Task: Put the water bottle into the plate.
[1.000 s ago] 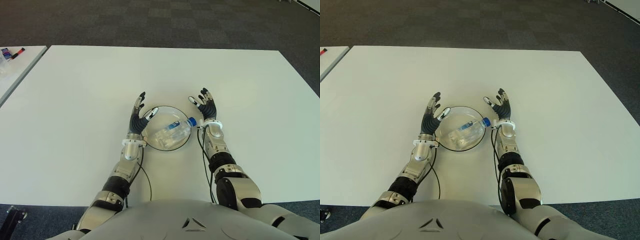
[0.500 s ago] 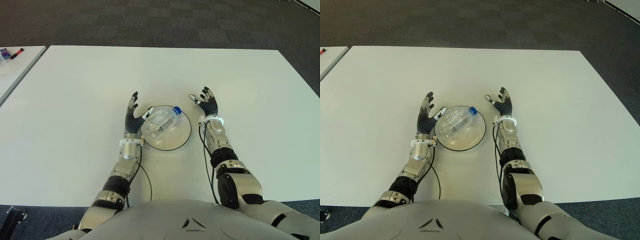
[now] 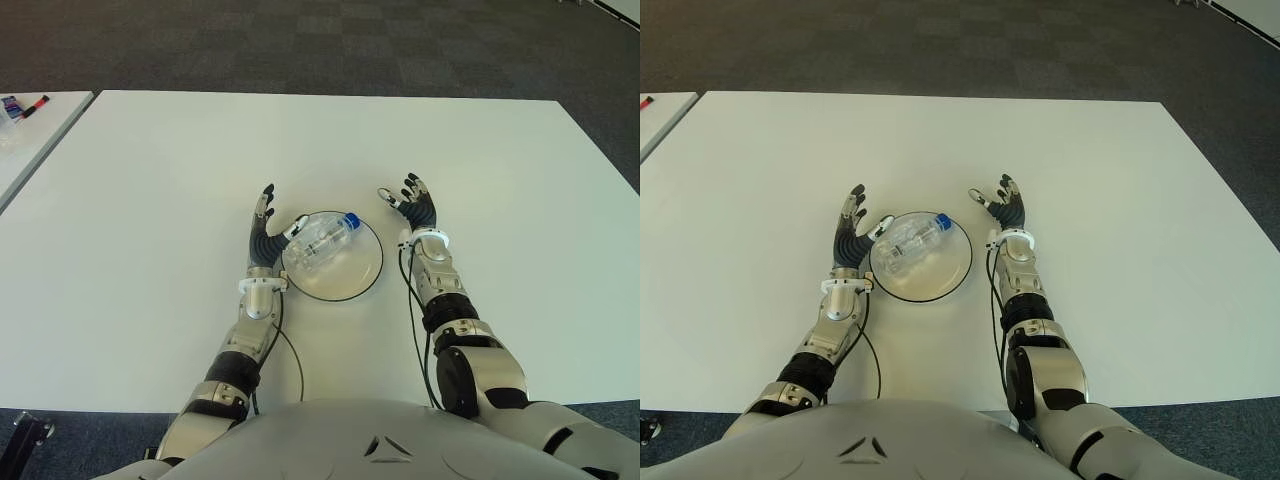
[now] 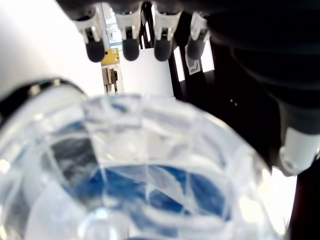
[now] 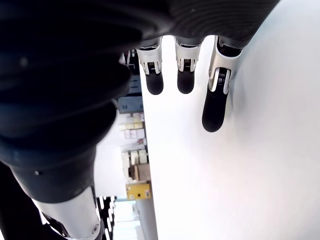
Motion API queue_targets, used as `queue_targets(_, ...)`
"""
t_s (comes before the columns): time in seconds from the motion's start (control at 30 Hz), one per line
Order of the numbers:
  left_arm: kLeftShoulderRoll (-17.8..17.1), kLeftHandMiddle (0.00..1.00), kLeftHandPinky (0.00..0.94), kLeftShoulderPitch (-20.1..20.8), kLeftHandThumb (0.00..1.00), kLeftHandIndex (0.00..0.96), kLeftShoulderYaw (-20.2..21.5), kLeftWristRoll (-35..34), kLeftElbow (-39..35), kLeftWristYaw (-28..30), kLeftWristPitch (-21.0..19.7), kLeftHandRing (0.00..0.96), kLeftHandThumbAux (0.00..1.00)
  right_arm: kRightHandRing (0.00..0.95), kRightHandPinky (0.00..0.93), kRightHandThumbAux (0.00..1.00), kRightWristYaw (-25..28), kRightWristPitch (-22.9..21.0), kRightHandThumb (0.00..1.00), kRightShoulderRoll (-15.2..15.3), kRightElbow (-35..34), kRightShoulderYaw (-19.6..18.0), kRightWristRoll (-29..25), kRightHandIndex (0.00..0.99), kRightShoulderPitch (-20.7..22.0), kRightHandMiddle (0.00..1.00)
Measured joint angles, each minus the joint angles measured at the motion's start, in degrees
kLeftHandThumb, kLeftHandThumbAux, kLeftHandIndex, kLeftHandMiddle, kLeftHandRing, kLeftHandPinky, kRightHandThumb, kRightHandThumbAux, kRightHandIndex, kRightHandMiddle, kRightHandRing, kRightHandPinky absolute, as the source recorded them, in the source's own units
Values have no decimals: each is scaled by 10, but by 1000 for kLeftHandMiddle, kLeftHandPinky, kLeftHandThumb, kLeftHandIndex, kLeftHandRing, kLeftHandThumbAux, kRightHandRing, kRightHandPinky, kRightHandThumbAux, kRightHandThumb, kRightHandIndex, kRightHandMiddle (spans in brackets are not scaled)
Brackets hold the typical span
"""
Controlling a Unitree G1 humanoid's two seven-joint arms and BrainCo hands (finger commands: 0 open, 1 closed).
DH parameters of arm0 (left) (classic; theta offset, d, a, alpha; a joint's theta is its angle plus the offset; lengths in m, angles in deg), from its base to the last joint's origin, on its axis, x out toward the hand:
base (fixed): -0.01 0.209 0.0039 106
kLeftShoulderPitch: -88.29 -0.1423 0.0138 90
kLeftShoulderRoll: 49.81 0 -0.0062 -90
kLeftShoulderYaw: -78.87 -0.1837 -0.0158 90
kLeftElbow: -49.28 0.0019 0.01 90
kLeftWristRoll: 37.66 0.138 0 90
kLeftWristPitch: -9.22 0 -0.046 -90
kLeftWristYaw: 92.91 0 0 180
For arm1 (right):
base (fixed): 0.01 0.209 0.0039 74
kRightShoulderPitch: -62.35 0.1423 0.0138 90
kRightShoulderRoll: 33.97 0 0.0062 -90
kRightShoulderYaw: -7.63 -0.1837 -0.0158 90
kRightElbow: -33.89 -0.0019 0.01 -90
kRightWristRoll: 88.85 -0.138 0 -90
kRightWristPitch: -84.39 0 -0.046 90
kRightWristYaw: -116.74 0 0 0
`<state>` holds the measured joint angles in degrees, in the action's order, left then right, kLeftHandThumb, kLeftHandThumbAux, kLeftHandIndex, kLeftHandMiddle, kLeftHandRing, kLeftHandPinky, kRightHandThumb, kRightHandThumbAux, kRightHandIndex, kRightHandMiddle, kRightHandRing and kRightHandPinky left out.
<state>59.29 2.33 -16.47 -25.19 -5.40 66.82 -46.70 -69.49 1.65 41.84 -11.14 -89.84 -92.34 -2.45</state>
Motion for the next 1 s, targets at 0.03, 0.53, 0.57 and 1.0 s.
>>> queue_targets(0.03,0,0,17,0,40,0,0,0,0,0,0,0,576,56,120,843,0,-1,56,0,-1,0,0,68,0,59)
queue_targets(0.53,0,0,17,0,44,0,0,0,4,-5,-1,0,565,61,124,833,-1,-5,59,1,-5,2,8,74,-3,64)
queue_targets(0.57,0,0,17,0,44,0,0,0,4,-5,-1,0,562,61,124,832,-1,-5,59,1,-5,2,8,74,-3,64)
queue_targets(1.0,0,0,7,0,12,0,17,-46,6,23,1,0,554,16,58,841,68,73,40,-10,-2,-12,-26,34,-30,24)
